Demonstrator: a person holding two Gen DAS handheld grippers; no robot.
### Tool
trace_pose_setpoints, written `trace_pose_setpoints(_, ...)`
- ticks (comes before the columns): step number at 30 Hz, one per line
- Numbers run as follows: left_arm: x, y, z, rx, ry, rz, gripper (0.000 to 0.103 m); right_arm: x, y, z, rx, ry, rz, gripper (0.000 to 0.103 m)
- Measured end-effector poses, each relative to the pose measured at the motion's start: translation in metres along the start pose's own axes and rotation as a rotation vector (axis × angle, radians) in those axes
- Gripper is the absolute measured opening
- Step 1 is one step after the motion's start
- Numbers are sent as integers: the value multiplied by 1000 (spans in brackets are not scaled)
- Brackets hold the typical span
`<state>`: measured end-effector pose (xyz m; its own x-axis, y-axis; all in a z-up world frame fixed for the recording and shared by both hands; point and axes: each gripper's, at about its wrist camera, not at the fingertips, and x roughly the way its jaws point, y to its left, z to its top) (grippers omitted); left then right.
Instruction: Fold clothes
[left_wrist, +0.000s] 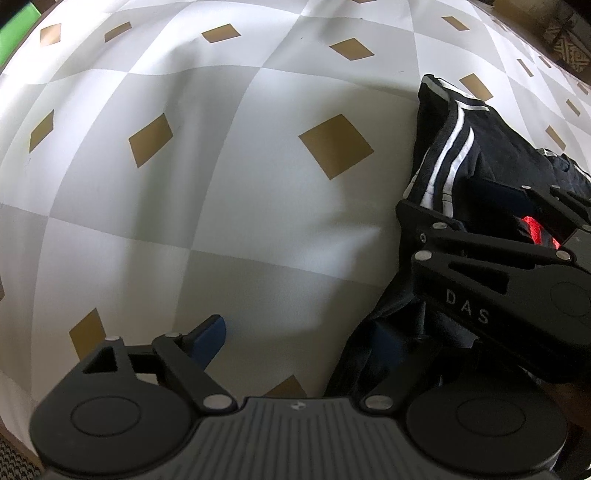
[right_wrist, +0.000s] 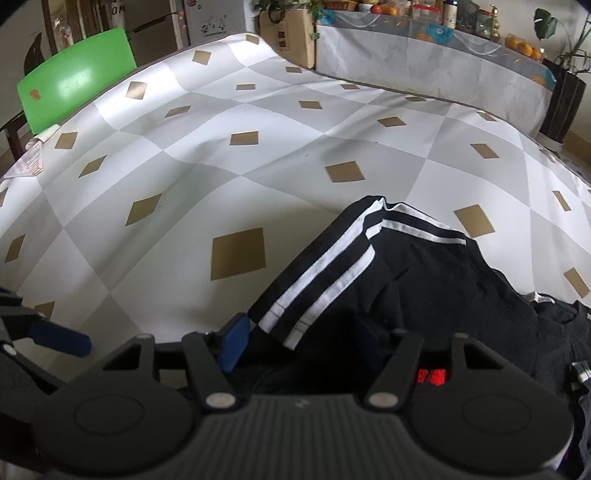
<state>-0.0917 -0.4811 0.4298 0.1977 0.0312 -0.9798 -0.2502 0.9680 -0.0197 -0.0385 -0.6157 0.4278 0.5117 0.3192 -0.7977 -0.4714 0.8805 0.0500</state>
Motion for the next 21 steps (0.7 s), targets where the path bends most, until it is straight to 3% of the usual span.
trace_pose_setpoints(5, 0, 0, 0, -6, 0, -2, 87, -8, -3, 3, 23, -40, 0, 30)
trace_pose_setpoints(9, 0, 0, 1, -9, 1, -2, 87, -19, -18, 11, 100, -96, -11, 24)
trace_pose_setpoints(12, 0, 0, 1, -11, 1, -1, 88, -25, -39, 13, 210, -128, -58, 24)
trace_pose_setpoints(16, 1, 0, 2, -17, 1, 1, 88, -24, -65, 9, 322, -102, -214, 26)
trace_pose_setpoints(18, 0, -1, 2, -17, -1, 3, 88, -21, -76, 5, 366, -78, -273, 36)
trace_pose_setpoints(21, -1, -3, 2, -15, -10, 8, 88, -23, -88, 2, 419, -83, -306, 42)
